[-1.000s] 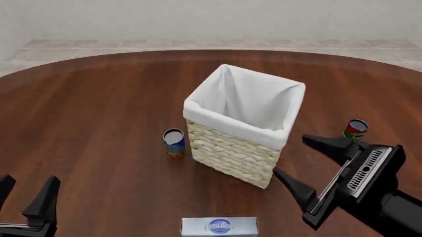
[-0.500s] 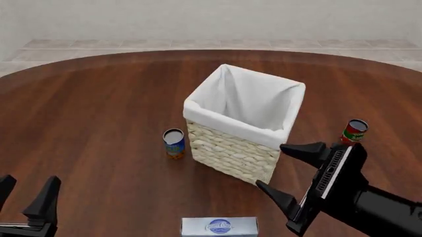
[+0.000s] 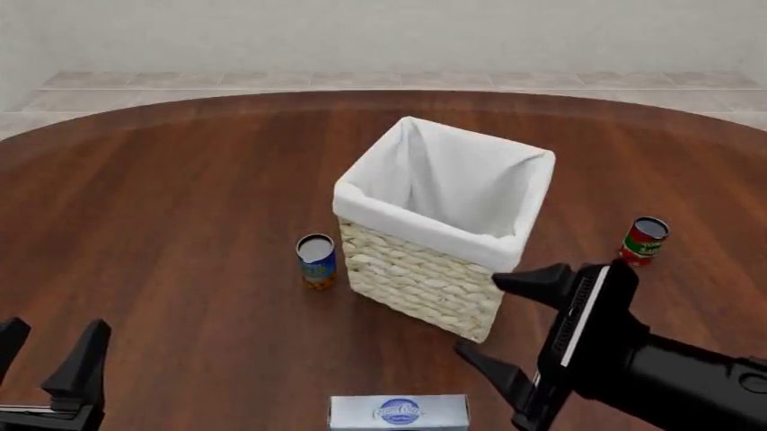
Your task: Pick up the cream cheese box, and put it in the basket.
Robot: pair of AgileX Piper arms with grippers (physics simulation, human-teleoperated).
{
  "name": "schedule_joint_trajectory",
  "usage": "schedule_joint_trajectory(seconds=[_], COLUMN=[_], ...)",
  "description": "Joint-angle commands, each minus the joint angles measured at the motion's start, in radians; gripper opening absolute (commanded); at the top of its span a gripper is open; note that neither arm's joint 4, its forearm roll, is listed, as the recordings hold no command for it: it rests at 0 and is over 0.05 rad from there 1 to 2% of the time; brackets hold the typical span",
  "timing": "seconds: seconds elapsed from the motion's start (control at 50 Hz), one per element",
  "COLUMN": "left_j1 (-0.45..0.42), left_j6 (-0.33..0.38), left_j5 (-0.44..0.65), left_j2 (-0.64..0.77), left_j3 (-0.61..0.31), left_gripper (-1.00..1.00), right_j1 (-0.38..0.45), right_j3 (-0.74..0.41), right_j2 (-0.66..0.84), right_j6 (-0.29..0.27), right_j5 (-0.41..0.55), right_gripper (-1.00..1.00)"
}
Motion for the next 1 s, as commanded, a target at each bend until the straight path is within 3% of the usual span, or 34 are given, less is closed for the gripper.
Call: schedule_joint_trajectory(seconds=[0.02, 0.34, 0.8, 1.0], left_j1=[-0.001, -0.002, -0.003, -0.002], left_j6=[0.0, -0.002, 0.0, 0.001], left_j5=[0.003, 0.013, 0.005, -0.005], left_j2=[-0.003, -0.015, -0.005, 0.007], left_j3=[0.0, 0.0, 0.0, 0.0], left_gripper=[1.0, 1.0, 1.0, 1.0], right_j1=[0.019, 0.07, 0.119, 0.164], right_j3=[-0.018, -0.014, -0.047, -0.063], right_j2=[-0.015, 0.01, 0.102, 0.15], right_j6=[0.002, 0.012, -0.019, 0.004], right_j5=[0.052, 0.082, 0.141, 0.147], right_gripper=[1.0, 1.0, 1.0, 1.0])
